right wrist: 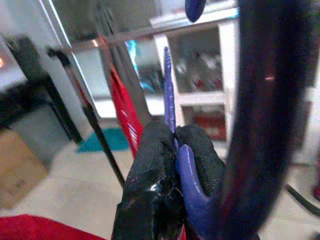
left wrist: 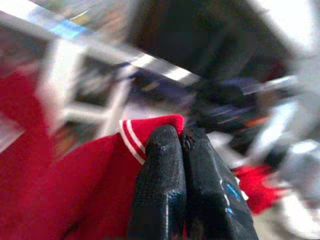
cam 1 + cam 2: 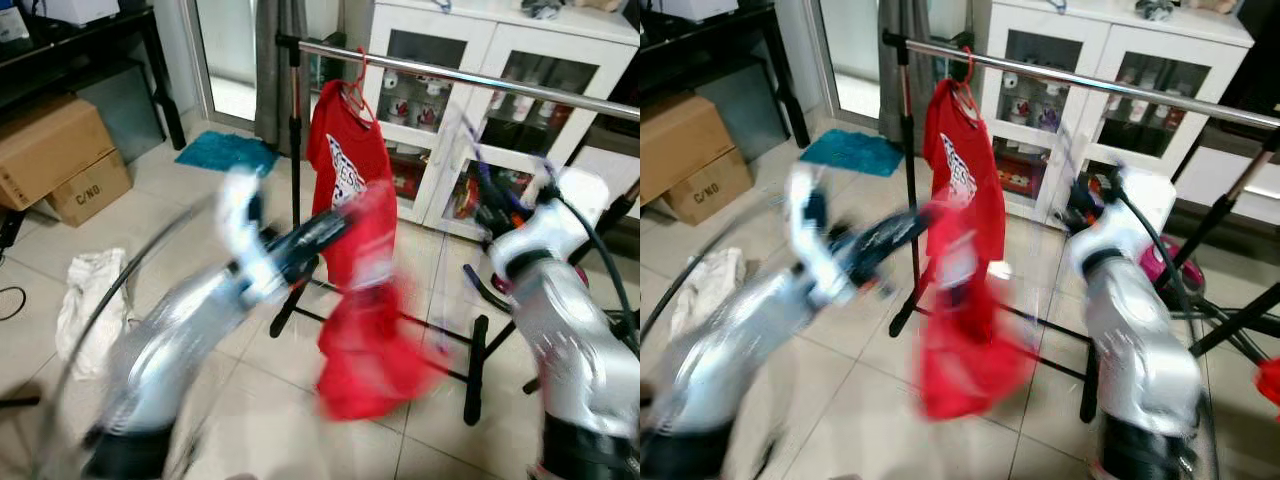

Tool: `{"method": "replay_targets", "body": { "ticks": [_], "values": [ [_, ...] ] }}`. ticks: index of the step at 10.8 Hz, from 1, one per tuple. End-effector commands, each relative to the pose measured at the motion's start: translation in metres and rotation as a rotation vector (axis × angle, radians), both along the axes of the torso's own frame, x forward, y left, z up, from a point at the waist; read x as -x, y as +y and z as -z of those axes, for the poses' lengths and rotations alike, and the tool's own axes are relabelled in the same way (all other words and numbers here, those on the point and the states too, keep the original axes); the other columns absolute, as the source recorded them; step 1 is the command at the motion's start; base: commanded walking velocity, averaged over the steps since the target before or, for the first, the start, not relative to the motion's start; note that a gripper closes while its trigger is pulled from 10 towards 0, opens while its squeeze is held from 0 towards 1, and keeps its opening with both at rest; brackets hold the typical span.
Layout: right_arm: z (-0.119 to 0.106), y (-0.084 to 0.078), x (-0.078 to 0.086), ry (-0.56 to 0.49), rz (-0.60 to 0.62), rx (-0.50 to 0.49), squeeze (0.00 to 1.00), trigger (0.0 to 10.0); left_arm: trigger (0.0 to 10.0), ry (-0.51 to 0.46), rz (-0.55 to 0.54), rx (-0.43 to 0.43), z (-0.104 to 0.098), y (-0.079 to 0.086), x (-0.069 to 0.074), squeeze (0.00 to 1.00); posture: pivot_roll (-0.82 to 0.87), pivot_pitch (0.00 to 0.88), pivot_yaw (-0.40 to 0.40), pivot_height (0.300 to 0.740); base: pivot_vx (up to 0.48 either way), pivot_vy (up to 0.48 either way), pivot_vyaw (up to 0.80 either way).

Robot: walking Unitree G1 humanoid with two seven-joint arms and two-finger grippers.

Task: Hang hanger

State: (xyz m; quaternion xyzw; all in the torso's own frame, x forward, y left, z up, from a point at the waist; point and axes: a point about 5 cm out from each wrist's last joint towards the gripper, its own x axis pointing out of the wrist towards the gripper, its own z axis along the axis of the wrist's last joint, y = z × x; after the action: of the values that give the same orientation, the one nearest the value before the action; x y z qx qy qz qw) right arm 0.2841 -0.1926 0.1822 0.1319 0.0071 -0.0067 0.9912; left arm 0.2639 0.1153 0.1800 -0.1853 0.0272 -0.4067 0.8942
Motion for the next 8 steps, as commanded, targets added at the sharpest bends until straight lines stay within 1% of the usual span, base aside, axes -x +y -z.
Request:
{"method": "replay_targets", "body": {
  "ticks": [1,2,3,4,5,6,7,8],
  "values": [
    [-0.004,0.0,0.005,-0.013,-0.027,-0.004,0.0,10.0,0.0,-0.011,-0.096,-0.062,-0.001,0.012,0.0,0.0,0.1,0.02,-0.028,0.74,0.0,0.0,0.0],
    [-0.002,-0.004,0.007,-0.008,-0.008,-0.027,0.0,10.0,0.0,0.016,-0.165,-0.139,0.011,0.022,0.003,0.0,0.09,0.016,-0.02,0.74,0.0,0.0,0.0],
    [0.0,-0.009,0.011,-0.004,0.022,-0.017,0.0,10.0,0.0,0.052,-0.248,-0.184,0.022,0.032,0.007,0.0,0.09,0.012,-0.016,0.74,0.0,0.0,-0.41],
    [0.009,-0.009,0.019,0.03,-0.009,-0.007,0.0,10.0,0.0,0.127,-0.332,-0.138,0.032,0.036,0.009,0.0,0.09,0.019,-0.019,0.74,0.0,0.0,-0.8],
    [0.022,-0.001,0.027,0.083,-0.066,0.049,0.0,10.0,4.5,0.193,-0.323,-0.102,0.034,0.031,0.011,0.0,0.08,0.038,-0.033,0.74,0.0,0.0,-0.8],
    [0.034,0.01,0.038,0.135,-0.132,0.098,0.0,10.0,10.0,0.144,-0.296,-0.143,0.034,0.026,0.018,0.0,0.08,0.038,-0.033,0.74,0.0,0.0,-0.8],
    [0.042,0.014,0.046,0.169,-0.126,0.03,0.0,10.0,10.0,0.125,-0.337,-0.22,0.039,0.029,0.023,0.0,0.1,0.029,-0.023,0.74,0.0,0.0,-0.8],
    [0.042,0.015,0.049,0.169,-0.124,0.017,0.0,10.0,10.0,0.133,-0.372,-0.236,0.039,0.031,0.024,0.0,0.1,0.028,-0.022,0.74,0.0,0.0,-0.8]
  ]
}}
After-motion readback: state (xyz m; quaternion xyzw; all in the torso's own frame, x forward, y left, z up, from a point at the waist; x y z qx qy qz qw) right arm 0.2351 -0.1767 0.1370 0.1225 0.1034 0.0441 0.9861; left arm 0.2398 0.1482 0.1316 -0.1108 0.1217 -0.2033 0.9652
